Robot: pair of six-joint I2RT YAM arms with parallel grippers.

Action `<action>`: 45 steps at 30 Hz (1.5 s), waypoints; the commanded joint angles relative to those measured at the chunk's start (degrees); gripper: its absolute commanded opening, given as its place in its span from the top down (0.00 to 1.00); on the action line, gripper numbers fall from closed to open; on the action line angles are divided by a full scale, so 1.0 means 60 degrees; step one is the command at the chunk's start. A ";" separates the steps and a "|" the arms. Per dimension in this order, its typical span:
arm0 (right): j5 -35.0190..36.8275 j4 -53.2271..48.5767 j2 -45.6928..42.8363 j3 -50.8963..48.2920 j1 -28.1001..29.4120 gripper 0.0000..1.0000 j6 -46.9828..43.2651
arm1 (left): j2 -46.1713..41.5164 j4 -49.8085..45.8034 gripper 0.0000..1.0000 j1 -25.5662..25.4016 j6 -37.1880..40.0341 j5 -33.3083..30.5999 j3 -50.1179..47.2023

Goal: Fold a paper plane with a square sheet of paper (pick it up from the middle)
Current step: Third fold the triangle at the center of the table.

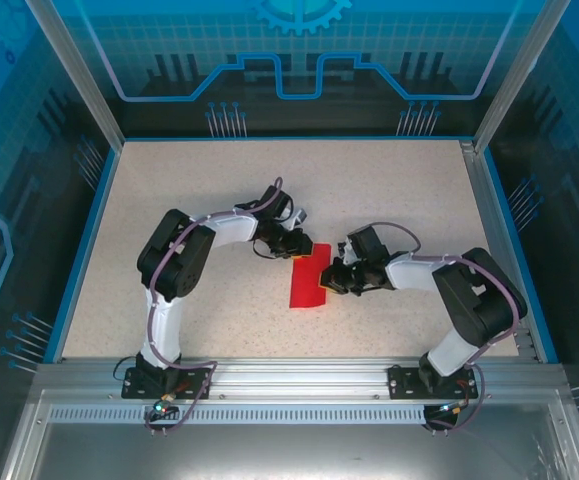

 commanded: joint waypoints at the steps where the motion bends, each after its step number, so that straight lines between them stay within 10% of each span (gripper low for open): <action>1: 0.0409 0.0324 -0.0369 0.0006 0.0161 0.86 0.0570 | -0.0296 -0.0494 0.71 0.0048 0.0485 0.0016 0.0288; 10: -0.0299 -0.1150 -0.0086 0.0957 -0.0324 0.75 -0.0568 | -0.2564 0.0718 0.59 0.0038 -0.0068 -0.0413 -0.1551; 20: -0.0439 -0.2341 0.0414 0.1603 -0.0449 0.86 -0.1227 | -0.4806 0.3482 0.57 -0.0519 -0.0718 -0.1467 -0.4276; 28: -0.0597 -0.2652 0.0565 0.1880 -0.0611 0.90 -0.1491 | -0.6103 0.5801 0.54 -0.1112 0.1096 -0.1941 -0.6126; 45: -0.0837 -0.3470 0.0699 0.2558 -0.0724 0.92 -0.1801 | -0.5702 0.5643 0.49 -0.4822 0.5730 -0.5000 -0.6980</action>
